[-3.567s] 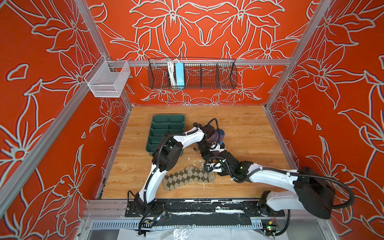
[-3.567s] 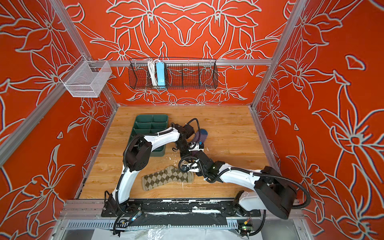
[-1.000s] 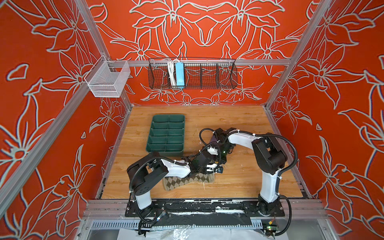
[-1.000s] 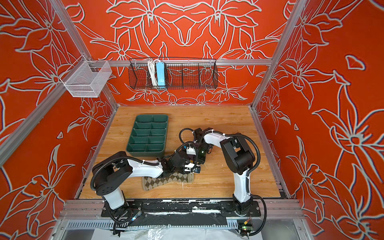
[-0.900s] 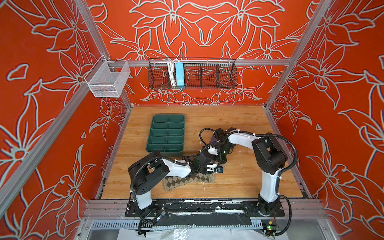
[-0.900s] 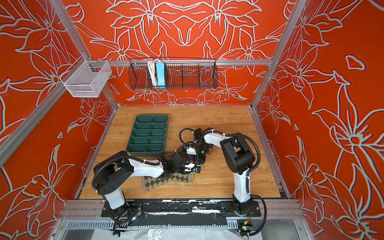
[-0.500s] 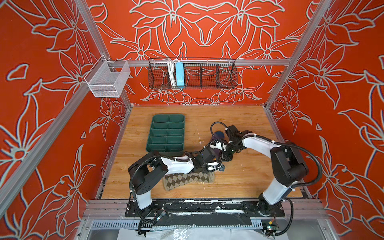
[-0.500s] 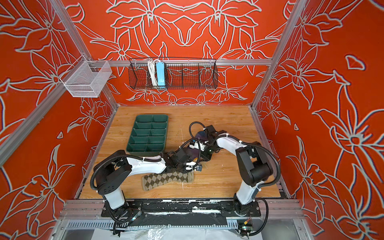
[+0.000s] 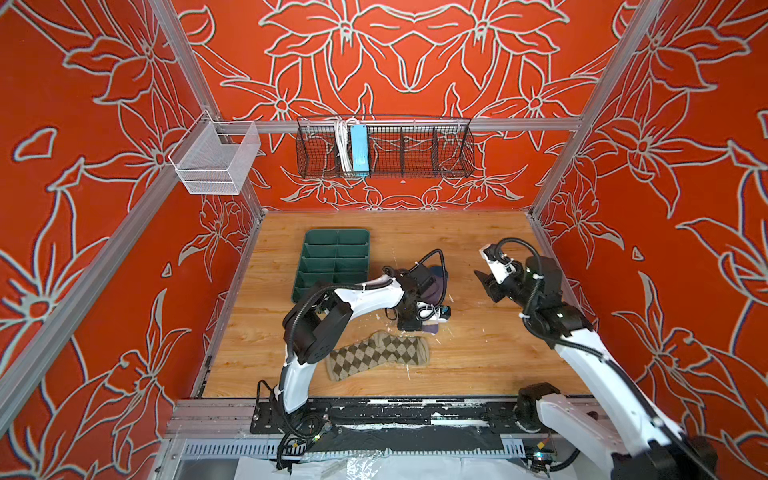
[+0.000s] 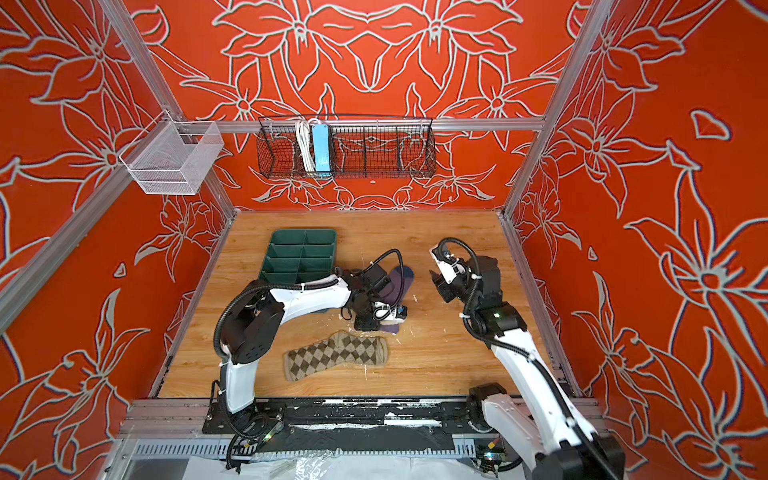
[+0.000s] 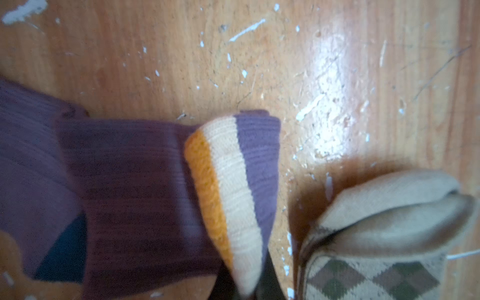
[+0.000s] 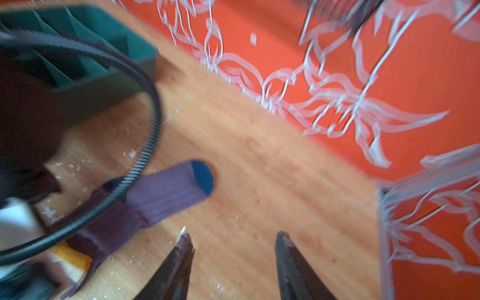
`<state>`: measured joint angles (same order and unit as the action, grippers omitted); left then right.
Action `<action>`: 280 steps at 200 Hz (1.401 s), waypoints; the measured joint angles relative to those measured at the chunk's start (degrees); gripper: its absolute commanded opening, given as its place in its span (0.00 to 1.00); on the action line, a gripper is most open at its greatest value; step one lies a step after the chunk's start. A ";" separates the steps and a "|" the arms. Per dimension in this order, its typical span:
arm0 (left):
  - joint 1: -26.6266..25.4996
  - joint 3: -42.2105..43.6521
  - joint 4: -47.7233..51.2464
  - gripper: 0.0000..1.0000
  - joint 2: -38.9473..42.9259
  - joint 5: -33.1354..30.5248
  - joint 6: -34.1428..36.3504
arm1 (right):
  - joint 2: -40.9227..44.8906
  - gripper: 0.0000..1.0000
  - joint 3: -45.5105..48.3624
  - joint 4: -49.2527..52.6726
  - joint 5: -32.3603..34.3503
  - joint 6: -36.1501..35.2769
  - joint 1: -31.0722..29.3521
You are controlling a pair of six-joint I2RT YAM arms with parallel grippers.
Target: Roll the socks
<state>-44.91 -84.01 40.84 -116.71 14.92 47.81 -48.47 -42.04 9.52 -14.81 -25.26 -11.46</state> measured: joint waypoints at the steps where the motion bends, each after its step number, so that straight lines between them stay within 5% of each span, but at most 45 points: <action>1: 0.07 -0.24 0.28 0.00 -0.15 0.15 -0.04 | 0.28 0.54 -0.02 0.09 -0.13 -0.11 -0.04; 24: 1.62 -5.70 6.12 0.00 -3.96 4.57 -1.27 | 4.44 0.55 -0.94 5.66 -2.21 -7.61 -4.90; 56: 2.67 -10.10 11.02 0.00 -7.17 8.33 -1.90 | 4.85 0.56 0.15 14.51 2.01 -19.74 -20.90; 100: 3.23 -13.57 15.08 0.00 -9.86 11.47 -3.58 | -7.45 0.57 6.21 14.16 14.64 -26.23 -35.69; 179: 3.89 -14.25 17.14 0.00 -10.97 14.93 -5.27 | -31.80 0.55 9.40 -9.38 23.89 -26.53 -37.73; 236: 4.52 -13.49 16.26 0.03 -10.62 14.80 -5.42 | -37.81 0.01 6.99 -11.47 25.38 -25.73 -37.77; 280: 4.46 -6.95 9.01 0.23 -6.03 13.88 -8.68 | -37.18 0.00 5.84 -7.41 23.39 -25.29 -37.64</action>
<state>-40.45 -90.96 49.84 -122.74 28.80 39.13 -85.65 -36.21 2.11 8.58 -50.54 -49.10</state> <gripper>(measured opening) 0.192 0.141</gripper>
